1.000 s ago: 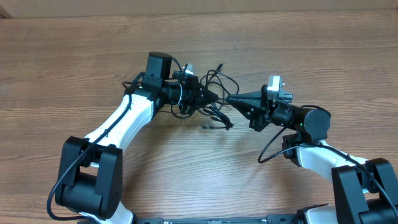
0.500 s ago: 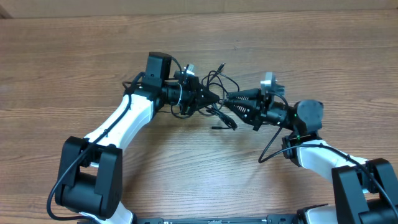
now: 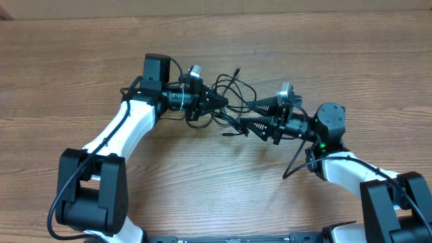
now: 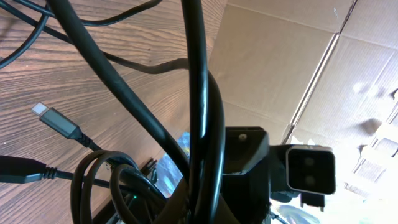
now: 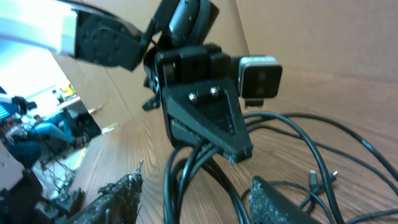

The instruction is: Untangle cables

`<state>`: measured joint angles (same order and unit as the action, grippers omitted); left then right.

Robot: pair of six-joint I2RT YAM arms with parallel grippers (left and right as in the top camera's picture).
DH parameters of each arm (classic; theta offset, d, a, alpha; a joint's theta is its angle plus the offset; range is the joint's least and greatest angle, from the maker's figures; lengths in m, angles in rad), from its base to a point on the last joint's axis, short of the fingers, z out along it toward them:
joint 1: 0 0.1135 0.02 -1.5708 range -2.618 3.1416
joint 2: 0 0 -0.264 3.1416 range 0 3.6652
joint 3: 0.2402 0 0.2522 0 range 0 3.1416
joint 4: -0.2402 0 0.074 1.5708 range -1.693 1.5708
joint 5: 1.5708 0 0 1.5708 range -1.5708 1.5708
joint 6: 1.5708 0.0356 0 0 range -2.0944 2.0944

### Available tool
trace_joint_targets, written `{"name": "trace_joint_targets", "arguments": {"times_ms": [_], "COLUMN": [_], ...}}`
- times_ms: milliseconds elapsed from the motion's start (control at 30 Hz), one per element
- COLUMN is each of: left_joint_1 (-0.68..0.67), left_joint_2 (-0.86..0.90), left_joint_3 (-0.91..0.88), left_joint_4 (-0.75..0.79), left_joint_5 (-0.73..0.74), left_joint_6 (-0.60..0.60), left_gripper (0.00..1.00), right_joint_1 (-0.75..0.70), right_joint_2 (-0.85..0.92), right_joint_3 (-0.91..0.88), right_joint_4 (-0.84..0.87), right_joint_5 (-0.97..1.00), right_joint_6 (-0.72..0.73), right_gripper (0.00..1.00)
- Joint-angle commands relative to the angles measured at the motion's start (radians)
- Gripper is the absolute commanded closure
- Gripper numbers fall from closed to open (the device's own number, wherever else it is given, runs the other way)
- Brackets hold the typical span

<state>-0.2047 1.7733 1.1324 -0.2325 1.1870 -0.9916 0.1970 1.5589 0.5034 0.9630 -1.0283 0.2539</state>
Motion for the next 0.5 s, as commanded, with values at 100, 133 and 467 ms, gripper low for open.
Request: {"name": "trace_joint_targets", "arguments": {"times_ms": [100, 133, 467], "left_joint_1": [0.001, 0.001, 0.000], "left_joint_2": [-0.014, -0.014, -0.014], "left_joint_3": [0.015, 0.015, 0.015], "left_joint_4": [0.005, 0.005, 0.005], "left_joint_5": [0.036, 0.031, -0.032], "left_joint_6": [-0.011, -0.012, -0.041], "left_gripper": [0.96, 0.96, 0.96], "right_joint_1": [0.005, 0.005, 0.010], "right_joint_2": [-0.007, -0.007, -0.007], "right_joint_3": [0.009, 0.009, 0.009], "right_joint_4": [-0.099, -0.106, -0.108], "right_joint_5": [-0.013, -0.013, -0.074], "right_joint_6": [-0.107, -0.106, -0.106], "right_gripper": [0.58, 0.58, 0.61]}}
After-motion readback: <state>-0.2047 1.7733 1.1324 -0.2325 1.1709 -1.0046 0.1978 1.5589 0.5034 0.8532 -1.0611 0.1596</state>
